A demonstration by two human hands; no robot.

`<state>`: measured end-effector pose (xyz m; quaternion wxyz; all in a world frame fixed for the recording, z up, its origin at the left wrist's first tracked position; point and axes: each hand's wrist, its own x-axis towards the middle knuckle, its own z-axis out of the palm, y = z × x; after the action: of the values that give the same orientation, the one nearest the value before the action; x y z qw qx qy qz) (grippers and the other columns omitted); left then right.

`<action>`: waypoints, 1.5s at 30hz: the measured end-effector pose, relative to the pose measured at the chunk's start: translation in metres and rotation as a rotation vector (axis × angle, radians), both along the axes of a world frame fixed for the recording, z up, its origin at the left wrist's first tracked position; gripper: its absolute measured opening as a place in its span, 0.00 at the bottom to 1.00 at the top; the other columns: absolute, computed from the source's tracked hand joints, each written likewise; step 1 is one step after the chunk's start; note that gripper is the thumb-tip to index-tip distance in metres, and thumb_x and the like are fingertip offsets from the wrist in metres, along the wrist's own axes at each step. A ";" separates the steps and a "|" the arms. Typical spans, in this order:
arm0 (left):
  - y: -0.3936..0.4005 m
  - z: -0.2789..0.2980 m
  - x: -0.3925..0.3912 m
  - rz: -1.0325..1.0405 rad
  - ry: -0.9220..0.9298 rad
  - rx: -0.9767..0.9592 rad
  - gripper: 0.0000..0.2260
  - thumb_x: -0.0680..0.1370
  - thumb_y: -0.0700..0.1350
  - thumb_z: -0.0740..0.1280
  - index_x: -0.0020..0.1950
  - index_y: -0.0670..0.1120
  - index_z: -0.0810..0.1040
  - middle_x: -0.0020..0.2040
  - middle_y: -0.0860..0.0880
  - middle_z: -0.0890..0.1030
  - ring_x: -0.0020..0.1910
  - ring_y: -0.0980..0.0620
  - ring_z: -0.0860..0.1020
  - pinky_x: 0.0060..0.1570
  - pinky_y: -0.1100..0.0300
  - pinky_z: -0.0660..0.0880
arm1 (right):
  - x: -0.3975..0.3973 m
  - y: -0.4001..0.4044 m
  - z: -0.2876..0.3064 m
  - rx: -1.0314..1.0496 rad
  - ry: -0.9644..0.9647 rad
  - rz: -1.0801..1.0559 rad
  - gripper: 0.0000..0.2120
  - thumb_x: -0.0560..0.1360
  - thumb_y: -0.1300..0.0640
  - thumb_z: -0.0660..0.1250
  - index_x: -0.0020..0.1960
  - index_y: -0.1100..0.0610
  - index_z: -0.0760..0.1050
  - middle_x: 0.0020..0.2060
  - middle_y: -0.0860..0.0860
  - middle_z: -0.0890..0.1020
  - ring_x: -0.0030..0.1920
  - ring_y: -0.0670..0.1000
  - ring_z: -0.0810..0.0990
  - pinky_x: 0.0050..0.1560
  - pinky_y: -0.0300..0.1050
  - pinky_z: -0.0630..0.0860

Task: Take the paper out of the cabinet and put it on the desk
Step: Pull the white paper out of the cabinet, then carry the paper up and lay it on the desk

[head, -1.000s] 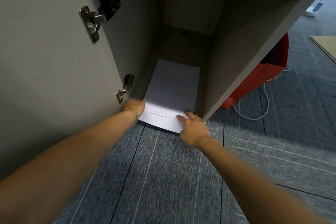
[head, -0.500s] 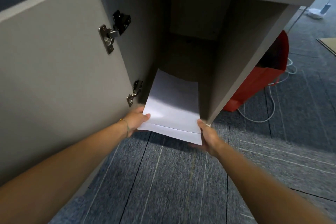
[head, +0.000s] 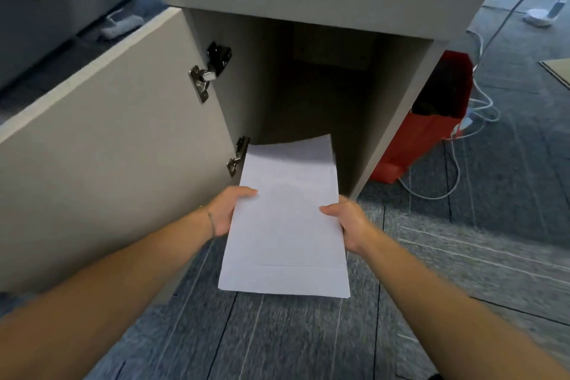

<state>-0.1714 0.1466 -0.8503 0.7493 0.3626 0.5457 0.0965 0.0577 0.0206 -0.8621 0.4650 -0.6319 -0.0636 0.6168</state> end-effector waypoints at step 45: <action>-0.161 0.729 0.102 0.165 0.078 0.242 0.19 0.79 0.38 0.66 0.70 0.41 0.75 0.65 0.41 0.80 0.63 0.37 0.79 0.63 0.42 0.76 | 0.050 -0.132 0.735 0.027 -0.193 -0.088 0.12 0.80 0.63 0.65 0.63 0.57 0.77 0.50 0.54 0.83 0.48 0.56 0.83 0.53 0.55 0.81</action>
<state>-0.0697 -0.0141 -0.1217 0.6680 0.4077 0.5865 0.2087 0.1073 -0.1109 -0.1267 0.4917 -0.6842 -0.0885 0.5313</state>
